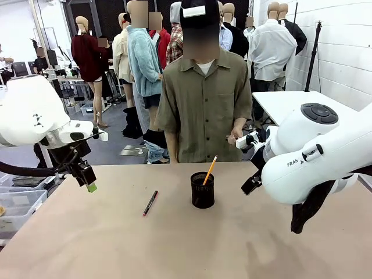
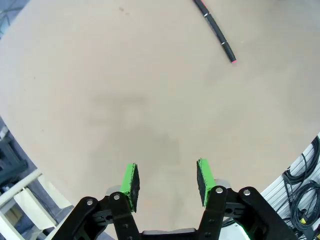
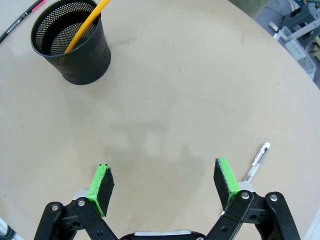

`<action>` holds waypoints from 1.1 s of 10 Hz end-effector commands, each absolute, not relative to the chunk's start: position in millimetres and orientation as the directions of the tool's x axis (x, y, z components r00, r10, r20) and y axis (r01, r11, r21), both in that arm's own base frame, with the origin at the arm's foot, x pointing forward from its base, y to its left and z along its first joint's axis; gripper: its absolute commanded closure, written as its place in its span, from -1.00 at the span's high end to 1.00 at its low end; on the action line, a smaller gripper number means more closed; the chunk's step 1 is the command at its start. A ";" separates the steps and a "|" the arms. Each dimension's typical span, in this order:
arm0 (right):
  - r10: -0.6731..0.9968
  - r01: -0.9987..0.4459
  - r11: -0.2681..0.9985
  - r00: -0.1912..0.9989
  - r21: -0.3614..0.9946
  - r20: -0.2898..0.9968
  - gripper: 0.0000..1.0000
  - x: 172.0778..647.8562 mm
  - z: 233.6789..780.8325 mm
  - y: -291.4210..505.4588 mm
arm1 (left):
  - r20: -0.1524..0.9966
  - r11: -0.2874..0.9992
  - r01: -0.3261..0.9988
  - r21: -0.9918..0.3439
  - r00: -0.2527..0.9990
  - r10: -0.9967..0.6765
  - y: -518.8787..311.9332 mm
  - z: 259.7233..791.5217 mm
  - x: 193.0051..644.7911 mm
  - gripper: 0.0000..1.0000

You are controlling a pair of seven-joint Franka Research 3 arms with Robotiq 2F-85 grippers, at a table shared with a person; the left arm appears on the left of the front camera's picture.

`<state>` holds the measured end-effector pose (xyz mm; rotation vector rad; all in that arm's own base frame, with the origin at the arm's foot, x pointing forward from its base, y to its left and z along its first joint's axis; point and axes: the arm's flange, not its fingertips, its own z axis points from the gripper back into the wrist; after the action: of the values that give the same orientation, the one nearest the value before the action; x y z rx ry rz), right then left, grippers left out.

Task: Place the pens into the pen holder.
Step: Pick up a writing instrument from the table and place it into the Pen holder.

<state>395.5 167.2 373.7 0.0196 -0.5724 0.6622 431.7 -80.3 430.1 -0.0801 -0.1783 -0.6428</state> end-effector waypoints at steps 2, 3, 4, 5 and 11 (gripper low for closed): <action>0.576 -0.587 0.794 0.641 -0.160 0.508 1.00 395.0 373.4 167.5 | 0.190 0.798 0.602 -0.019 0.786 -0.589 -80.3 430.1 431.7 0.23; 0.576 -0.587 0.794 0.641 -0.160 0.508 1.00 395.0 373.4 167.5 | 0.190 0.798 0.602 -0.019 0.786 -0.589 -80.3 430.1 431.7 0.23; 0.576 -0.587 0.794 0.641 -0.160 0.508 1.00 395.0 373.4 167.5 | 0.190 0.798 0.602 -0.019 0.786 -0.589 -80.3 430.1 431.7 0.23; 0.576 -0.587 0.794 0.641 -0.160 0.508 1.00 395.0 373.4 167.5 | 0.190 0.798 0.602 -0.019 0.786 -0.589 -80.3 430.1 431.7 0.23; 0.575 -0.586 0.794 0.641 -0.161 0.508 1.00 395.5 373.8 167.1 | 0.190 0.798 0.602 -0.019 0.786 -0.589 -80.3 430.1 431.7 0.23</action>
<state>395.5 167.1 373.8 0.0196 -0.5725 0.6621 430.5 -81.7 428.4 -0.0944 -0.1753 -0.6385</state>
